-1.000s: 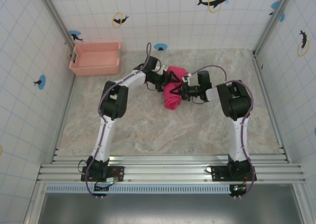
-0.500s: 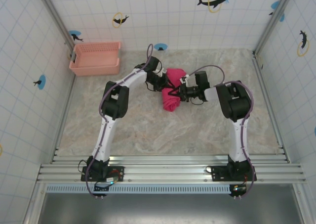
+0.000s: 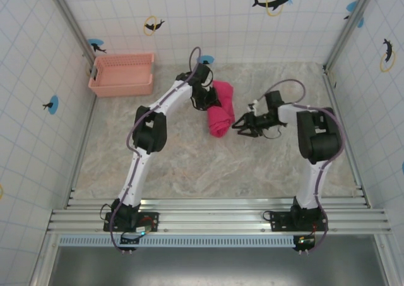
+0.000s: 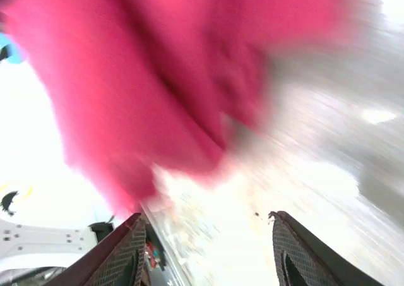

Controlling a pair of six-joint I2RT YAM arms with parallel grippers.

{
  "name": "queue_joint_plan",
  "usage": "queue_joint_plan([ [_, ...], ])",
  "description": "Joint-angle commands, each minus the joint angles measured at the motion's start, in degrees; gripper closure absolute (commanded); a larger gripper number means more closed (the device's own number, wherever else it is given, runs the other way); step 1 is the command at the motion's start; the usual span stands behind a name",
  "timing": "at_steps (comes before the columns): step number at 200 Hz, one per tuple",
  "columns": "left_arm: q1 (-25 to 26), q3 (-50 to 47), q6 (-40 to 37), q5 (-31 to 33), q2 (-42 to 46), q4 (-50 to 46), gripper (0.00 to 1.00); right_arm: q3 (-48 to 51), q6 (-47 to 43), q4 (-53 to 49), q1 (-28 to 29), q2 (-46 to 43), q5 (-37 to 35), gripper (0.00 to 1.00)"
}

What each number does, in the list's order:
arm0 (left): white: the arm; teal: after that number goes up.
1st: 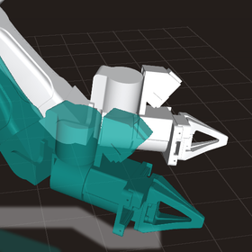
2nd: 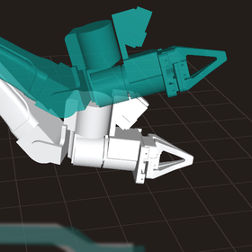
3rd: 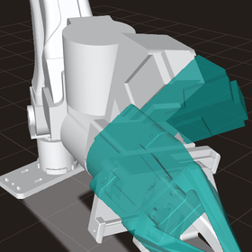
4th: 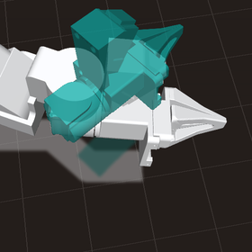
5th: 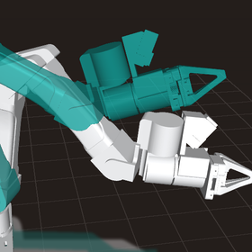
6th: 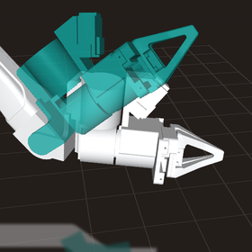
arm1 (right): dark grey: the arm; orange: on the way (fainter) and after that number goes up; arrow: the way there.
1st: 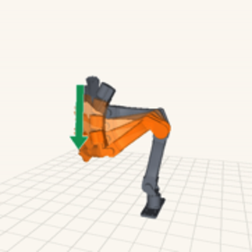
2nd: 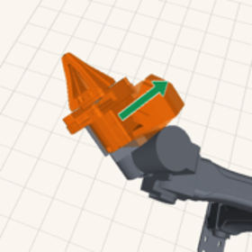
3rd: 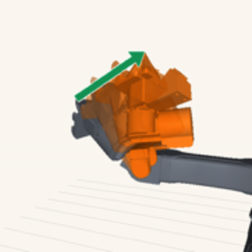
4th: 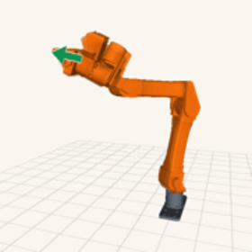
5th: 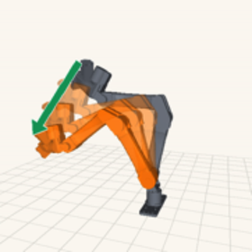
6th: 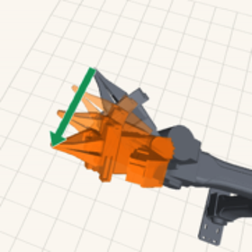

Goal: Roll up the long pants

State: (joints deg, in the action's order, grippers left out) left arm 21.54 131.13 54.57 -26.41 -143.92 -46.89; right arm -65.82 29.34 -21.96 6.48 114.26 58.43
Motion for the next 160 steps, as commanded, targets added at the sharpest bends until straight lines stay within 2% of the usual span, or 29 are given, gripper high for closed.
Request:
queue_joint_plan([
  [1,-5.4,4.1,4.7,7.5,2.4,3.4,1.00,7.7,-6.8,-11.5,-8.6,-4.0,-6.6,0.45],
  [17,-7.2,5.4,7.6,7.4,3.5,7.5,1.00,9.8,-6.2,-10.0,-11.1,-5.8,-7.2,0.45],
  [31,-8.3,8.9,8.5,6.8,3.1,8.2,1.00,9.8,-6.7,-10.2,-11.0,-5.3,-6.9,0.45],
  [48,-9.6,11.3,9.2,6.4,3.3,8.4,1.00,8.8,-7.1,-10.3,-9.5,-4.4,-6.3,0.45],
  [94,-13.7,7.8,9.4,9.9,8.3,16.0,1.00,6.3,-8.7,-11.5,-6.1,-1.5,-4.7,0.47],
  [101,-14.5,7.6,9.4,10.8,11.1,17.4,1.00,6.2,-8.9,-11.5,-5.3,-1.5,-4.8,0.47],
  [140,-20.5,6.9,12.4,12.6,14.0,27.8,1.00,6.1,-10.1,-11.3,-1.5,-1.3,-3.4,0.49],
  [160,-23.5,7.0,12.7,14.8,14.7,29.4,1.00,6.2,-10.2,-11.2,-0.2,-0.8,-2.8,0.50],
])
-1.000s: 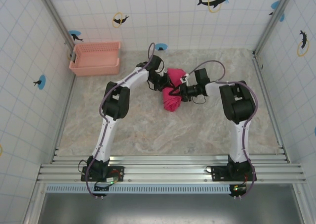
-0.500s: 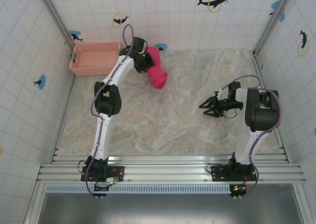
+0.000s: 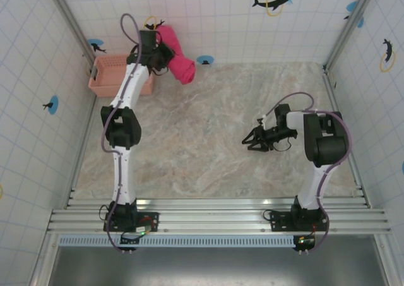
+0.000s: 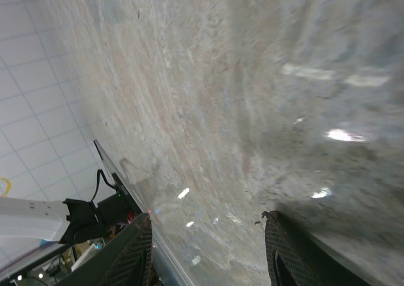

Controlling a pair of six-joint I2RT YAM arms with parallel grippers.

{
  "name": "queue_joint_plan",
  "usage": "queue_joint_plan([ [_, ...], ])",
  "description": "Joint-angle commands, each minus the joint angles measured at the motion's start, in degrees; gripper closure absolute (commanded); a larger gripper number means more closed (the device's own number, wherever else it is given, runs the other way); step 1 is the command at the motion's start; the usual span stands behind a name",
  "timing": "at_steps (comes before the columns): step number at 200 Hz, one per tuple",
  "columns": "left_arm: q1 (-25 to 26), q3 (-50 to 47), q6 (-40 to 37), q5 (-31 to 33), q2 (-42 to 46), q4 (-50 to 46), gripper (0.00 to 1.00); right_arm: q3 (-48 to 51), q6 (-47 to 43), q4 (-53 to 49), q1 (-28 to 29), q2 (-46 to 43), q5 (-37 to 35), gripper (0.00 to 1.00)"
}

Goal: Roll up the long pants

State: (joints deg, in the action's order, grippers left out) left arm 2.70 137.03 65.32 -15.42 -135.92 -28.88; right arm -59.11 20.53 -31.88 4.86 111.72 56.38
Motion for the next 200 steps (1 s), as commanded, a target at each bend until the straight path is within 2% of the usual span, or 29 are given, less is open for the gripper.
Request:
queue_joint_plan([
  [1,-4.8,1.1,1.9,3.9,6.8,11.4,1.00,-0.5,-1.4,-1.3,1.4,1.7,-0.7,0.50],
  [46,-12.1,-11.7,5.8,9.0,11.1,20.6,1.00,-0.7,-1.3,-1.3,3.9,1.9,0.1,0.51],
  [88,-16.4,-20.6,10.5,10.5,8.2,28.7,1.00,-3.2,1.3,-0.4,7.0,1.8,-0.7,0.51],
  [139,-18.1,-16.1,16.2,11.2,-4.0,26.7,1.00,-6.4,9.0,4.8,11.0,1.6,-5.1,0.51],
  [175,-19.2,-5.6,21.4,11.2,-10.7,13.4,1.00,-5.8,15.2,11.3,13.5,0.9,-8.5,0.50],
  [200,-19.8,2.0,22.9,11.4,-12.6,5.1,0.58,-4.7,19.5,17.6,15.0,1.3,-9.4,0.50],
])
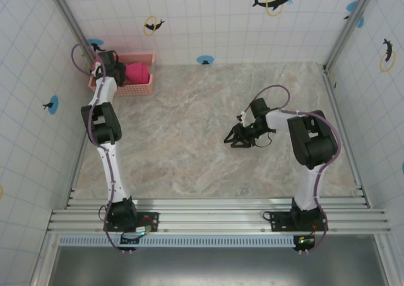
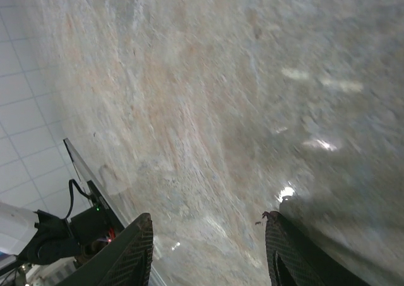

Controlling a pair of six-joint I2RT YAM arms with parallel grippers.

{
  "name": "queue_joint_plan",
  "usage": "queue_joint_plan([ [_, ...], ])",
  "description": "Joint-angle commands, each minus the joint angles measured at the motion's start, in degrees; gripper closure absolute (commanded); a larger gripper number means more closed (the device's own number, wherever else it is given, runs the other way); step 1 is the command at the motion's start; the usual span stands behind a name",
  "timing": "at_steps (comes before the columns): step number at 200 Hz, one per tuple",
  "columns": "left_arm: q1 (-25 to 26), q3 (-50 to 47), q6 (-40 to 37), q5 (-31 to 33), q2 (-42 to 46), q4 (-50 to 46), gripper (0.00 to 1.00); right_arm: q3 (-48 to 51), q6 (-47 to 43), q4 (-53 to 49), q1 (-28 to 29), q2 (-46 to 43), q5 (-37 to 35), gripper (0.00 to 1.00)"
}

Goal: Roll up the long pants

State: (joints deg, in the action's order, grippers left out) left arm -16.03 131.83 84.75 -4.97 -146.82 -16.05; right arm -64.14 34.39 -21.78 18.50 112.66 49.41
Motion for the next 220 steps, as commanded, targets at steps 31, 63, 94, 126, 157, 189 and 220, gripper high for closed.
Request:
queue_joint_plan([
  [31,-1.9,10.7,6.4,-0.8,-0.5,-20.8,0.14,0.6,9.1,12.8,2.9,1.2,-3.7,0.49],
  [63,-2.8,6.7,8.1,-3.9,3.1,-24.6,0.03,-0.5,11.0,15.9,3.2,2.2,-4.3,0.49],
  [94,-3.4,4.2,8.4,-4.7,7.6,-25.7,0.03,-1.4,10.9,17.3,3.2,3.4,-3.9,0.49],
  [126,-4.3,5.4,7.1,-4.4,10.8,-32.9,0.03,-1.4,10.3,17.9,3.3,4.0,-3.5,0.49],
  [157,-4.6,3.6,2.7,-4.4,17.0,-38.3,0.03,-2.5,8.2,16.5,3.1,4.3,-2.8,0.48],
  [189,-4.6,-8.0,-5.2,-5.1,28.0,-37.7,0.03,-5.0,2.5,10.0,2.3,3.6,-2.6,0.48],
  [220,-4.6,-27.6,-25.5,-2.0,43.7,-30.6,0.03,-10.6,-9.0,-5.6,-1.7,0.8,-5.2,0.03],
])
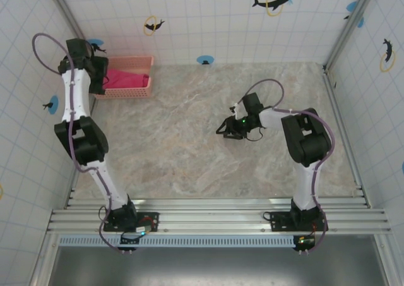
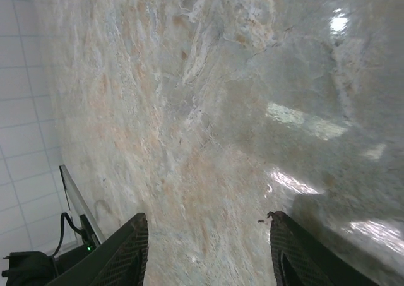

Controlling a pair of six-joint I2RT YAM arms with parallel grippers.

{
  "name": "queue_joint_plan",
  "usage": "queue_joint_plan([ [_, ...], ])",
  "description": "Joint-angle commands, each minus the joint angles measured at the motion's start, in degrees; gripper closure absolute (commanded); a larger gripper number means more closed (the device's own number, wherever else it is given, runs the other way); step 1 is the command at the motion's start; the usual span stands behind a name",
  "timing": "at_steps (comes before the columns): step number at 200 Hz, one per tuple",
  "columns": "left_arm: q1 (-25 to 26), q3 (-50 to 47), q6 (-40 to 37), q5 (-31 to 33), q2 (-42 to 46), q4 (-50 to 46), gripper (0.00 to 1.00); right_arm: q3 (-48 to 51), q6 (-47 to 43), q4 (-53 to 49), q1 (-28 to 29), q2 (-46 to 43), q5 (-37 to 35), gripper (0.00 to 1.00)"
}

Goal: Roll up the long pants

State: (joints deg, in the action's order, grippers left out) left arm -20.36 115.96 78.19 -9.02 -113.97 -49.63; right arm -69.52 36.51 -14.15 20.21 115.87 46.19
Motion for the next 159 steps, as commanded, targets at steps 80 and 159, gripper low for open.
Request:
queue_joint_plan([
  [80,10.0,-82.7,-66.2,7.7,41.9,60.9,0.03,1.0,-25.0,-18.4,-15.2,-20.1,-37.2,0.03],
  [159,23.0,-85.1,-83.3,6.8,27.6,84.0,0.03,30.5,-30.2,23.0,-15.4,-37.4,-50.4,0.03],
])
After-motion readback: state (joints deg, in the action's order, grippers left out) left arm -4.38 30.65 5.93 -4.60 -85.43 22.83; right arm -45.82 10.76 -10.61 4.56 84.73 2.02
